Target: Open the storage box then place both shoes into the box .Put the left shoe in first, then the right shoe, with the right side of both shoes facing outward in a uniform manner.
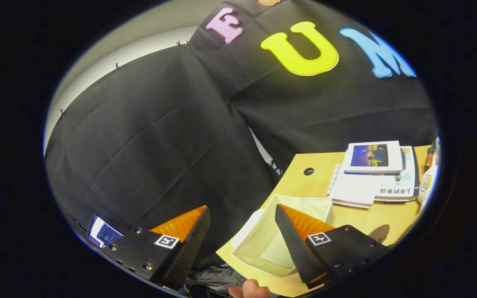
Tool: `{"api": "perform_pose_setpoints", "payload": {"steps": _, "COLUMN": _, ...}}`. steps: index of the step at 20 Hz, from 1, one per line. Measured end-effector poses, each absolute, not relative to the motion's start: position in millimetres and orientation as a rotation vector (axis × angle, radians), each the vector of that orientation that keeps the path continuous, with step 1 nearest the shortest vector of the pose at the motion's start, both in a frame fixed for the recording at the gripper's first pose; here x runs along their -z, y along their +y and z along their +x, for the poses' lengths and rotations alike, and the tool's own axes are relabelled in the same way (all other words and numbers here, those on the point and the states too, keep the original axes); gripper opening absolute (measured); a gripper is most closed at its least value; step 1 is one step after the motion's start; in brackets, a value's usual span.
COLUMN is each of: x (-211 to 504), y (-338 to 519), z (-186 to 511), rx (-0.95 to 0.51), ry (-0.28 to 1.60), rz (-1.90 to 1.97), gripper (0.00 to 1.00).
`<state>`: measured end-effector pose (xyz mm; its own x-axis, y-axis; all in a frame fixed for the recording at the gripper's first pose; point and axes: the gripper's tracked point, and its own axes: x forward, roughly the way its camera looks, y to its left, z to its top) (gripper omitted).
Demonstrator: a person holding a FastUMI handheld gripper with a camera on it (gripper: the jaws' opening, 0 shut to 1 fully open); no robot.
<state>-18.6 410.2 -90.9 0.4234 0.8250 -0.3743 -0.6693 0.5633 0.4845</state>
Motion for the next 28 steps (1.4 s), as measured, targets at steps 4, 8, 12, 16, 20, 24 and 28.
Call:
{"api": "perform_pose_setpoints", "payload": {"steps": 4, "x": 95, "y": 357, "z": -3, "rx": -0.868, "ry": 0.569, "rz": 0.254, "gripper": 0.97}}
{"api": "perform_pose_setpoints", "payload": {"steps": 8, "x": 110, "y": 312, "z": 9, "rx": -0.771, "ry": 0.565, "rz": 0.236, "gripper": 0.97}}
{"api": "perform_pose_setpoints", "payload": {"steps": 12, "x": 149, "y": 267, "z": 19, "rx": -0.645, "ry": 0.597, "rz": 0.197, "gripper": 0.97}}
{"api": "perform_pose_setpoints", "payload": {"steps": 16, "x": 187, "y": 224, "z": 21, "rx": -0.554, "ry": 0.662, "rz": 0.191, "gripper": 0.97}}
{"api": "perform_pose_setpoints", "payload": {"steps": 20, "x": 232, "y": 189, "z": 15, "rx": -0.482, "ry": 0.722, "rz": 0.136, "gripper": 0.97}}
{"api": "perform_pose_setpoints", "payload": {"steps": 24, "x": 269, "y": 170, "z": 12, "rx": -0.446, "ry": 0.781, "rz": 0.097, "gripper": 0.95}}
{"api": "perform_pose_setpoints", "payload": {"steps": 28, "x": 313, "y": 162, "z": 6, "rx": -0.422, "ry": 0.865, "rz": 0.079, "gripper": 0.93}}
